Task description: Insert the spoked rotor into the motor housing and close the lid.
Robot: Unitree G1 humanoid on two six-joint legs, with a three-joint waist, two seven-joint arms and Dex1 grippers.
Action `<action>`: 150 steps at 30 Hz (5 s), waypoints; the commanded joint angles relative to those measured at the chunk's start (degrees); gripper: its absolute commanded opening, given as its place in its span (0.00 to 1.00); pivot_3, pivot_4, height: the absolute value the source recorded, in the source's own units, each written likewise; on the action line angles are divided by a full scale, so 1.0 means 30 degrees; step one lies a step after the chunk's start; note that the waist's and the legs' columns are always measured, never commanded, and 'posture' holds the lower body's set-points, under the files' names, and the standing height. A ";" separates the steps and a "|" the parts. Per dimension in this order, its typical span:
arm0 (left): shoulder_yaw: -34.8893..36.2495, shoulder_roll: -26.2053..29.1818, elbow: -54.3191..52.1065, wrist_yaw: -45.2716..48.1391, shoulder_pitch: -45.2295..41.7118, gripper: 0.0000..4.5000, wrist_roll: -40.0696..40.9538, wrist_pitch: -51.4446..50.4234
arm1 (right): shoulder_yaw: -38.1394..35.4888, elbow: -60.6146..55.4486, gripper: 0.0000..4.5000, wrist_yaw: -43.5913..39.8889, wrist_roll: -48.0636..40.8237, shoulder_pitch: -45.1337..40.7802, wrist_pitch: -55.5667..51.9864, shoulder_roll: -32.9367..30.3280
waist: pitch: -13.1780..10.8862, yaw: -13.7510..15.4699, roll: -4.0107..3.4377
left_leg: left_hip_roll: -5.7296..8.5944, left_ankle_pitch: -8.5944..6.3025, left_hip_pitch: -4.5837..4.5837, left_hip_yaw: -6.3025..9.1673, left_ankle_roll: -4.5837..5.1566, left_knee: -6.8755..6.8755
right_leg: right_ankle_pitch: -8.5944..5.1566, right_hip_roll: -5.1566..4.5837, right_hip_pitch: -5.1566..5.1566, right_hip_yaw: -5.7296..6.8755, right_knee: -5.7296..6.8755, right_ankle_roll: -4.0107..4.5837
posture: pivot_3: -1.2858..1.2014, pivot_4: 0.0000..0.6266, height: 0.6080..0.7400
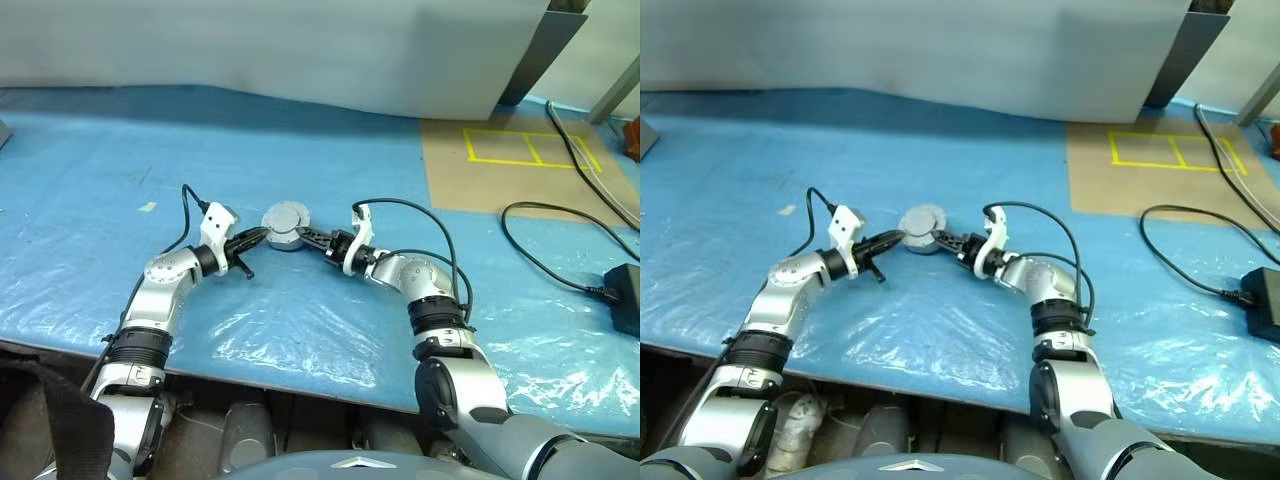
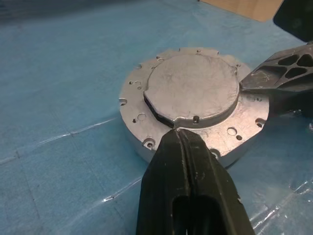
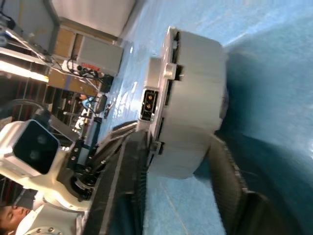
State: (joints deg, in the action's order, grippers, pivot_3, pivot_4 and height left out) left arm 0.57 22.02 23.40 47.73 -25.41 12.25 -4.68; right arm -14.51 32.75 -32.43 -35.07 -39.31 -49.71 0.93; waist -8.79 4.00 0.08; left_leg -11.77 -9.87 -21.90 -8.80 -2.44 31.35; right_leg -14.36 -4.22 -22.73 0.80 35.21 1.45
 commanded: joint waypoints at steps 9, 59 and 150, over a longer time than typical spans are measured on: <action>-0.0148 0.0032 -0.0671 0.0880 0.0209 0.00 0.0517 -0.0365 | 0.0196 -0.0409 0.24 0.0028 -0.0114 0.0056 0.0109 0.0077 | 0.0000 0.0015 0.0000 | 0.0001 0.0000 -0.0003 0.0000 0.0000 0.0003 | -0.0040 -0.0011 0.0000 0.0002 -0.0001 0.0068 | 0.52 0.24 1.00; 0.4251 -0.2081 -0.7581 -0.1575 0.1362 0.99 1.4717 -1.4886 | -0.3196 -1.1848 0.24 0.6880 -1.4128 0.2885 -0.9250 -0.1845 | -0.0061 0.0530 -0.0056 | 0.0015 0.0003 -0.0243 0.0104 -0.0010 0.0056 | 0.0028 0.0007 -0.0080 0.0137 -0.0102 -0.0053 | 0.52 0.24 1.00; 0.7609 -0.2397 0.5342 -1.2163 -0.4013 0.89 0.4104 -0.0669 | -0.0306 -0.9556 0.72 0.7053 -1.1616 0.2258 -0.5131 -0.2600 | -0.0095 0.0450 0.0002 | 0.0007 0.0004 -0.0364 0.0228 -0.0007 0.0392 | 0.0055 -0.0017 -0.0102 0.0186 0.0139 -0.0095 | 0.52 0.24 1.00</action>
State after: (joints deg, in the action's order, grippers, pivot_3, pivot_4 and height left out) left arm 21.81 13.00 38.90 13.43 -36.82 26.01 -9.98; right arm -15.16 5.56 -10.40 -69.48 -32.29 -65.47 -6.85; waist -9.08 5.35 0.08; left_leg -11.75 -9.86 -22.98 -8.11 -2.46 32.52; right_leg -14.19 -4.27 -23.04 1.36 35.63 1.16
